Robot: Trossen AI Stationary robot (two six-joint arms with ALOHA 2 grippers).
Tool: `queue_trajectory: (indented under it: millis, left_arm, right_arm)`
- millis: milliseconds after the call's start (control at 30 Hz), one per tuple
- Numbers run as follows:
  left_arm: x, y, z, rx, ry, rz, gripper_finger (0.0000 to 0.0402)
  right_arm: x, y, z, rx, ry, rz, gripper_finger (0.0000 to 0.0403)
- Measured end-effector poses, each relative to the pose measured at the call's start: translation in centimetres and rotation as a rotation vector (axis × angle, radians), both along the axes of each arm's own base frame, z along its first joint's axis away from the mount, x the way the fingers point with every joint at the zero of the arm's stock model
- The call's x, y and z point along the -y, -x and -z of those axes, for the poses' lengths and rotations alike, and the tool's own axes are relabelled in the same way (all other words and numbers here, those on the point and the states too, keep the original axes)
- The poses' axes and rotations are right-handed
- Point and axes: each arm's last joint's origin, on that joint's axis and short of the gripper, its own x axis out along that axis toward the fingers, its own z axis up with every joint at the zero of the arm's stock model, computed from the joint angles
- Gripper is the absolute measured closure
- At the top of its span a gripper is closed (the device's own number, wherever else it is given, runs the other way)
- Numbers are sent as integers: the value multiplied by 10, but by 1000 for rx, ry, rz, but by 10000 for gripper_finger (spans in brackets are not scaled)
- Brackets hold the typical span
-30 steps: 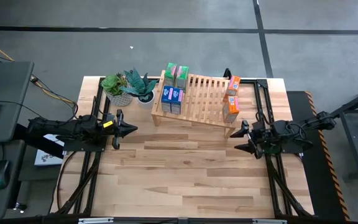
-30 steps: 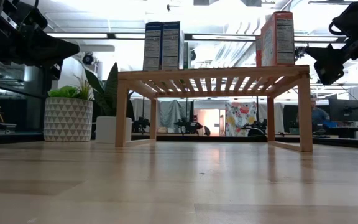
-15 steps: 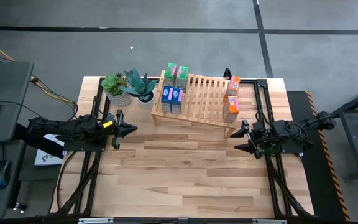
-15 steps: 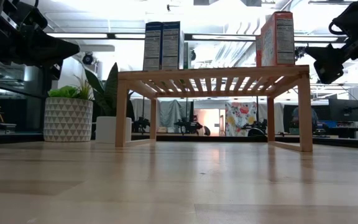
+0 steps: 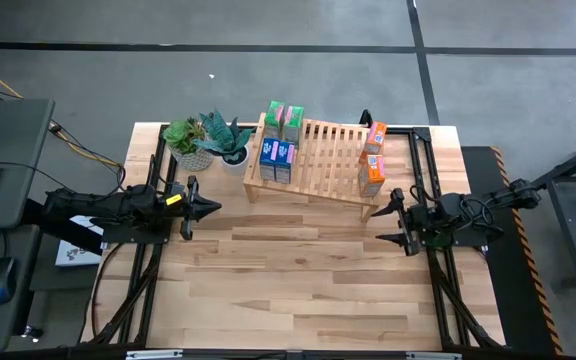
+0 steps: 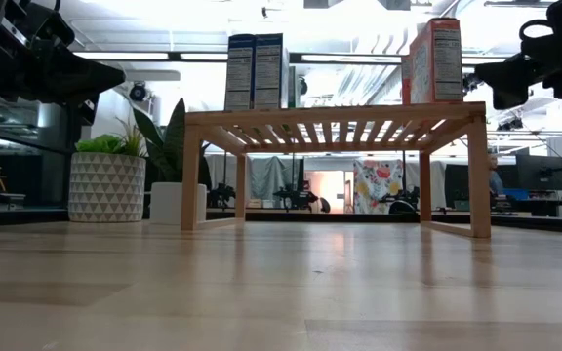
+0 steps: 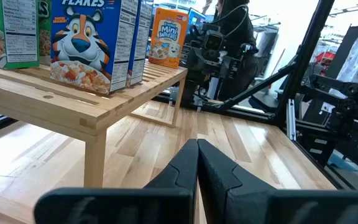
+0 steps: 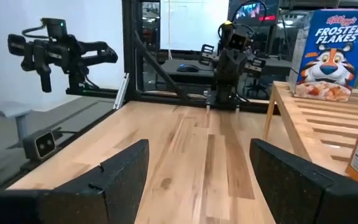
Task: Stack cereal on shelf
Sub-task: Return to Home Position
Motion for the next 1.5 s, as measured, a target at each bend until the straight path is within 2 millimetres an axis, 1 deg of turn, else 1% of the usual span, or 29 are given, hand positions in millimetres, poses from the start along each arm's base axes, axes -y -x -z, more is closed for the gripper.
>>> queue_trajectory:
  millis: [133,233,333,400,433,500,567,600,633,700,833,1100,1333,1500]
  left_arm:
    - [0,0,0,0,0,0,401]
    - [0,0,0,0,0,0,402]
    - [0,0,0,0,0,0,402]
    - [0,0,0,0,0,0,402]
    - [0,0,0,0,0,0,402]
    - [0,0,0,0,0,0,402]
    - [0,0,0,0,0,0,401]
    - [0,0,0,0,0,0,402]
    - [0,0,0,0,0,0,402]
    - [0,0,0,0,0,0,401]
    - [0,0,0,0,0,0,401]
    - [0,0,0,0,0,0,401]
    - [0,0,0,0,0,0,401]
    - [0,0,0,0,0,0,402]
  right_arm:
    - [1,0,-1,9,7,42,130]
    - [1,0,-1,13,31,33,131]
    - [1,0,-1,12,22,48,152]
    - [2,0,-1,13,20,55,188]
    - [2,0,-1,12,14,62,214]
    - [2,0,-1,13,0,72,280]
    - [3,0,-1,14,-10,95,358]
    - [3,0,-2,16,-18,110,379]
    - [4,0,-2,18,-21,125,386]
    - [4,0,-2,23,-30,147,381]
    - [7,0,-3,27,-45,251,399]
    - [11,0,-3,30,-81,386,402]
    - [12,0,-3,31,-114,405,402]
    - [12,0,-3,31,-86,406,400]
